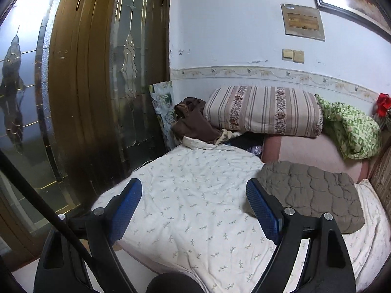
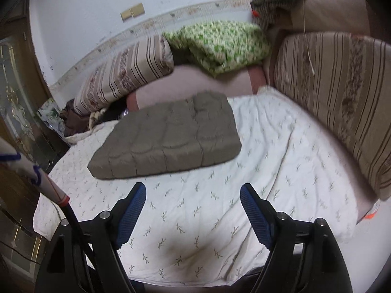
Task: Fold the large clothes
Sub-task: 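Release the jacket and pull both grippers back from it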
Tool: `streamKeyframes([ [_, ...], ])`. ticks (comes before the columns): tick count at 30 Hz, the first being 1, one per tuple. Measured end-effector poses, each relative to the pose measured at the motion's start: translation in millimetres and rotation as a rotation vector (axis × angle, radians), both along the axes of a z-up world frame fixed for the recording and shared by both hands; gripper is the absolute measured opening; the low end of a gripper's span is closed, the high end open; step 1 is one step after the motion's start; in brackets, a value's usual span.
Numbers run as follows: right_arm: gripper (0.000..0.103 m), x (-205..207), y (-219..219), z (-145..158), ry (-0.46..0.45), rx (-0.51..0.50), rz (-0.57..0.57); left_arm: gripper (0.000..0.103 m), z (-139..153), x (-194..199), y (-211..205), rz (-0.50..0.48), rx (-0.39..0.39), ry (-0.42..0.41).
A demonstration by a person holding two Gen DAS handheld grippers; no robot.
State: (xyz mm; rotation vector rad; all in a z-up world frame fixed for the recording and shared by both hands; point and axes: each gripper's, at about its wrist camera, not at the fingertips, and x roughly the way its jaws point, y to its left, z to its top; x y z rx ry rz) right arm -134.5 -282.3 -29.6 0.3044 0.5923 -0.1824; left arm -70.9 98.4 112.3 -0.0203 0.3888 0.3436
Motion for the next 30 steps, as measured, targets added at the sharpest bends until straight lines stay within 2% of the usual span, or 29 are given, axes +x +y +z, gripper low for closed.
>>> streamKeyframes([
  [4,0.085,1,-8,4,-0.010,0.004,-0.016,0.086,-19,28,-2,-0.008,-0.003,0.090],
  [11,0.085,52,-42,-15,0.091,0.072,-0.038,0.086,-63,101,-16,-0.009,0.023,0.268],
  [22,0.085,157,-64,-45,0.223,0.015,-0.046,0.086,-116,211,-35,-0.061,0.025,0.394],
  [30,0.085,220,-94,-64,0.297,0.025,-0.077,0.086,-151,272,-36,-0.086,-0.003,0.474],
])
